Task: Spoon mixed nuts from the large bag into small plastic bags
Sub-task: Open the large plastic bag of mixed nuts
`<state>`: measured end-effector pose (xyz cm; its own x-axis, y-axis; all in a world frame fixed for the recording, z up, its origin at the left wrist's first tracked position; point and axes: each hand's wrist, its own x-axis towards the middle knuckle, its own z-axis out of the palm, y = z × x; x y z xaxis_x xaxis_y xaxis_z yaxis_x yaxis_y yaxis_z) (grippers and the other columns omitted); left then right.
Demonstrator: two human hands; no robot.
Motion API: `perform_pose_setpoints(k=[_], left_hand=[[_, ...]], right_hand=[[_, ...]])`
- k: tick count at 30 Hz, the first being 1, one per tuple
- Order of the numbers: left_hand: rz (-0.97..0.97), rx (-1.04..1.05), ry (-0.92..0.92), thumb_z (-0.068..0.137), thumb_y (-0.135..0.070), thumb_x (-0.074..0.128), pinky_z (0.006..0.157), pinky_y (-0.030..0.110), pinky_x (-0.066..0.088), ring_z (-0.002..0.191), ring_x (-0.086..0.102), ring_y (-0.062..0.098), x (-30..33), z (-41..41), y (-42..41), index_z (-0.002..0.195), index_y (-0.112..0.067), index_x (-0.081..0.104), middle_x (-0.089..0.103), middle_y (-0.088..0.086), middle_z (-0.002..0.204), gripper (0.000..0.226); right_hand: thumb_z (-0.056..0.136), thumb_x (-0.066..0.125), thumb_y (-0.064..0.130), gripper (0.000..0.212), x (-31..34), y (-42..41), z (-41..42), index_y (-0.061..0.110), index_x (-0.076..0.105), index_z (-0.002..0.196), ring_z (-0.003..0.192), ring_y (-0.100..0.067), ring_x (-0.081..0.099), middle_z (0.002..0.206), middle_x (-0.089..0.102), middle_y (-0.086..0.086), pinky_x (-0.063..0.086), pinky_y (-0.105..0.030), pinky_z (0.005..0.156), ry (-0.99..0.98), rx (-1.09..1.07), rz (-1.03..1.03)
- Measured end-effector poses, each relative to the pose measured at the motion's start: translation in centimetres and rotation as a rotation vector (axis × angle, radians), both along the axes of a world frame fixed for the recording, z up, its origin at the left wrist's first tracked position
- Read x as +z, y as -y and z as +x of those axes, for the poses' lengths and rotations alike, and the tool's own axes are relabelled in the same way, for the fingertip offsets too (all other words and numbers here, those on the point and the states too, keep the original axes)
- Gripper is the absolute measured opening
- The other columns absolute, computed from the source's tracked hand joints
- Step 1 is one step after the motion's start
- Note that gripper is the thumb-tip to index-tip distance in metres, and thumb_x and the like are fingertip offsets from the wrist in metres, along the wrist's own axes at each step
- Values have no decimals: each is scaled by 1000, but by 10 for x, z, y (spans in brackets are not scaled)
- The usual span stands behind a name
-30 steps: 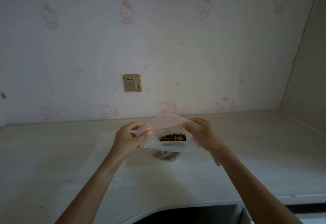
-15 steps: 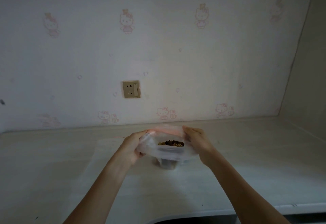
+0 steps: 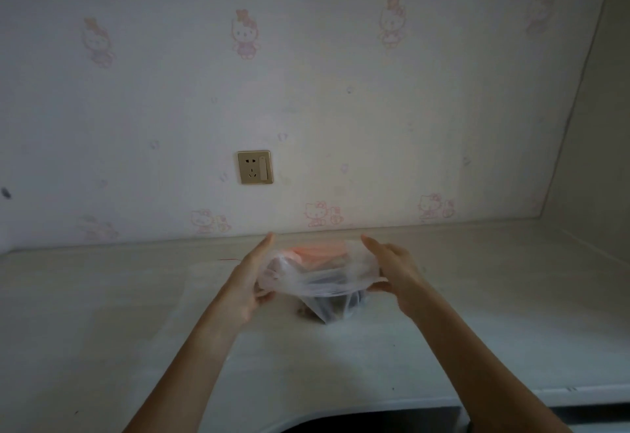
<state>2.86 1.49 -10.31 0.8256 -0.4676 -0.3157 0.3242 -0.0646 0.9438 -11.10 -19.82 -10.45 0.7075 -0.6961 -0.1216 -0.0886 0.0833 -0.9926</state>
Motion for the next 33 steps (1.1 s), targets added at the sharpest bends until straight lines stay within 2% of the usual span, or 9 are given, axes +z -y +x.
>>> perform_pose_setpoints(k=[3,6,8,11,17,21,24,29,33], left_hand=[[295,97,417,62,-93,53,71,35,47,86,68,21,3,-7,-19,95,-10,77,75,6,90,93],[537,56,571,81,-90,39,70,35,47,63,57,22,6,-12,-23,64,-11,59,63,5,61,83],[576,44,571,91,-74,49,59,30,43,53,54,18,7,-16,-22,59,-14,59,62,-1,52,69],[537,12,539,95,-58,60,55,25,45,63,66,17,6,-20,-21,74,-10,71,73,3,71,54],[98,-17,171,102,-26,65,57,30,58,71,78,20,2,-29,-18,101,-10,71,77,11,98,17],[-360,35,-218,100,-7,61,53,34,62,67,78,24,-5,-30,-10,99,-1,68,77,14,82,8],[-595,57,-428,103,-3,53,56,40,64,74,79,26,-12,-29,-7,103,5,67,78,19,90,16],[-833,70,-584,107,-5,41,64,44,65,81,79,28,-25,-33,0,103,7,69,78,20,98,31],[-867,89,-582,86,2,49,91,37,58,89,69,21,-28,-36,12,104,4,63,70,13,98,23]], right_hand=[[91,65,61,57,7,2,-17,7,64,76,64,-23,68,76,72,-8,51,-28,49,-180,-16,-358],[94,59,61,66,15,-4,-21,13,51,49,37,-18,51,49,61,-7,42,-21,47,-360,21,-578],[95,61,53,64,19,-9,-19,9,57,50,33,-16,49,48,62,-8,43,-21,46,-378,31,-603],[97,63,36,45,21,-15,-19,-4,72,79,43,-19,62,67,74,-12,47,-24,45,-356,50,-512],[99,61,8,21,11,-16,-21,-11,69,102,66,-28,77,84,78,-20,56,-29,51,-196,120,-42],[102,56,1,20,-8,-12,-19,-15,61,113,75,-32,78,94,76,-27,64,-36,61,135,107,460],[106,47,1,22,-21,-11,-19,-14,62,111,74,-29,79,93,75,-26,65,-34,62,381,107,734],[110,36,7,33,-30,-15,-19,-6,65,100,74,-25,79,87,78,-20,65,-33,63,630,38,918],[110,29,7,51,-36,-26,-13,-5,72,85,75,-27,77,86,77,-20,65,-37,69,703,42,893]])
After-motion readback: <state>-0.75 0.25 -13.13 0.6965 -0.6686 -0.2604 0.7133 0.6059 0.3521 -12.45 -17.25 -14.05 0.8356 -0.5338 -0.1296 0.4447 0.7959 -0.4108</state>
